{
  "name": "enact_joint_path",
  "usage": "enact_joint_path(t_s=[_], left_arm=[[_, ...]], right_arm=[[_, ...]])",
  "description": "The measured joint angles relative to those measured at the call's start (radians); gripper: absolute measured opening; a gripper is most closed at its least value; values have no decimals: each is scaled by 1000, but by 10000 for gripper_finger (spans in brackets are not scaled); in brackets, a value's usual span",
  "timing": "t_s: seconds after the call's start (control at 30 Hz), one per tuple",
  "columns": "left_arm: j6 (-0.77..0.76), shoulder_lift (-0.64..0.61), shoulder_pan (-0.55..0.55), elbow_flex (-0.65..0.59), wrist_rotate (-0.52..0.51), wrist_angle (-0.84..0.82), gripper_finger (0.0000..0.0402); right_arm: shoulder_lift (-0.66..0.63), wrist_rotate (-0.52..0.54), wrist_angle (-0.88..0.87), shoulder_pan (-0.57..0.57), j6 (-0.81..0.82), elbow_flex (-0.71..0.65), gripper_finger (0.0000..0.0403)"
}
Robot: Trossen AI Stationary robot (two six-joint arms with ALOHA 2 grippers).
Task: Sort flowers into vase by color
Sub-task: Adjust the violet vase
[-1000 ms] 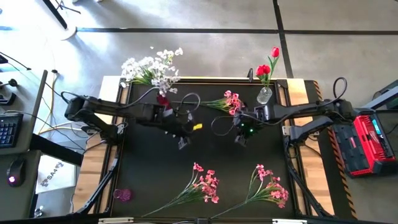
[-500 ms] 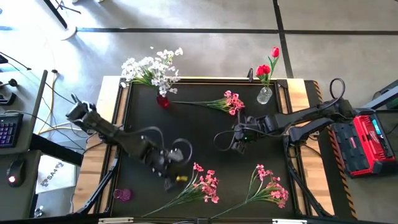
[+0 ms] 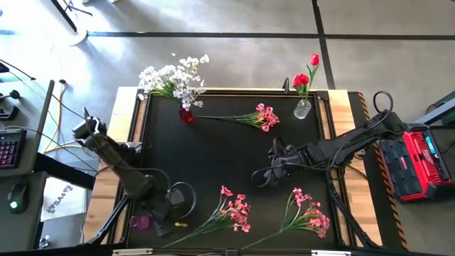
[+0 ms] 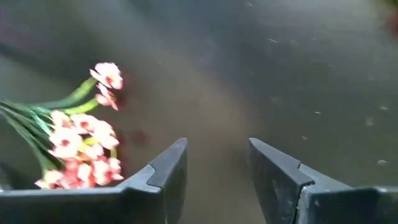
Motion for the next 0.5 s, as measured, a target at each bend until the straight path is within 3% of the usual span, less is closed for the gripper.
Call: enact_joint_path(t_s=[0.1,0.23,0.37,0.5], left_arm=[[-31,-45,-65,0,38,-17,161],[-66,-86,-173,0,-18,-72,170],[-74,-117,-215,0,-86,-102,209],[-97,-121,-217,0,-101,-255,253]], right_arm=[[2,36,54,26,32,0,154],[17,74,112,56,88,0,154],[54,111,185,110,130,0,154],[114,126,250,150,165,0,154]])
